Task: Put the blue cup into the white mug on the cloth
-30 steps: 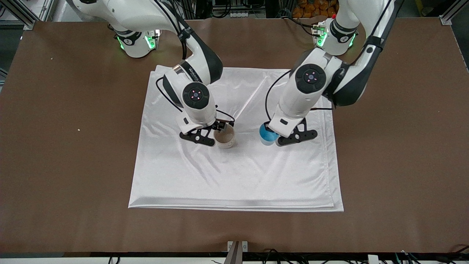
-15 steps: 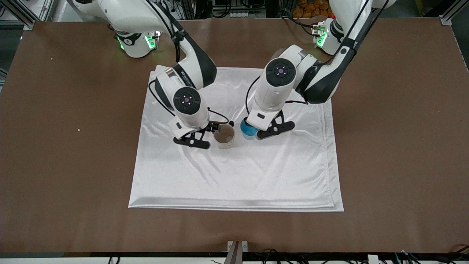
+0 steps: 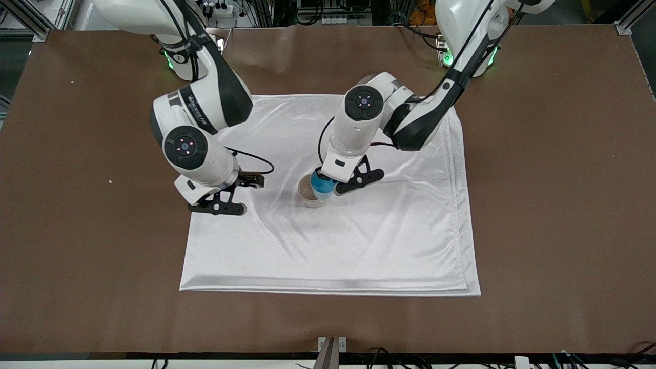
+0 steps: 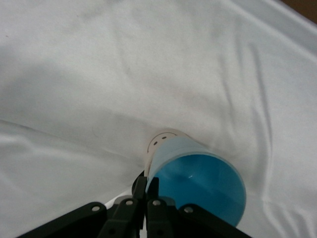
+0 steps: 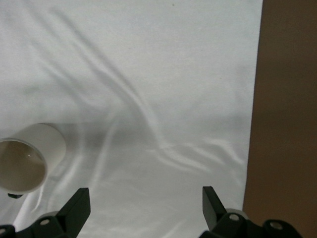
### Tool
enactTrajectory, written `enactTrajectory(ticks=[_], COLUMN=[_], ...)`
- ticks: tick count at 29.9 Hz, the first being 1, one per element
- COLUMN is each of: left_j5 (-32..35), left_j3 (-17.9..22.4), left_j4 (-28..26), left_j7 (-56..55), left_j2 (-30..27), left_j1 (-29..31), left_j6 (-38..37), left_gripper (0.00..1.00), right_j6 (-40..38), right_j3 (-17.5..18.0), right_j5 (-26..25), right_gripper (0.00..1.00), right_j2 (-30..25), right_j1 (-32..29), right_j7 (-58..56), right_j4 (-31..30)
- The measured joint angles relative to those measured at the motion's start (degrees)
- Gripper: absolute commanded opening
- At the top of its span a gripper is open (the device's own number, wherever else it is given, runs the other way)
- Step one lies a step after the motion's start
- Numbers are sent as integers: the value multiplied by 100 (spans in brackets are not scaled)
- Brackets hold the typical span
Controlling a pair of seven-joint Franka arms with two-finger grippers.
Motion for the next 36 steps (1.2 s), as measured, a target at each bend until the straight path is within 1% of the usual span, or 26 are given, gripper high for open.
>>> enactTrajectory(ticks=[5,13,14,15,16,17,25,30,34,36], left_j5=[0,0,0,0,0,0,126,275,368,550], left_j3=[7,28,31,34,35,36,36,37,89,138], left_j4=[14,44,45,46,47,47,79,183,293,341], left_j7=[-119,-133,-133,-133,-133,-133,-133,-133,-133,-133], left_j2=[193,370,383,392,398,402,403,340,120,-99], left_j1=[-136,-173,-173,-173,-173,-173,-229,-265,-241,-191], left_j6=[304,381,382,382,382,382,382,332,34,-215], left_gripper=[0,0,10,27,50,99,100,100,100,100], right_j6=[5,18,23,27,32,39,202,214,131,26], right_j3=[-3,-6,-7,-6,-7,-6,4,15,41,50], right_j5=[-60,-119,-120,-120,-120,-120,-123,-124,-125,-125], right_gripper=[100,100,100,100,100,100,100,100,100,100], right_j2=[-349,-737,-773,-816,-859,-898,-1374,-1743,-2055,-2206], right_j1=[-249,-680,-748,-821,-895,-964,-1570,-1886,-2105,-2200], right_j7=[-383,-1046,-1154,-1267,-1372,-1469,-2302,-2533,-2584,-2602], right_j4=[-377,-744,-779,-820,-866,-911,-1490,-1806,-1984,-2043])
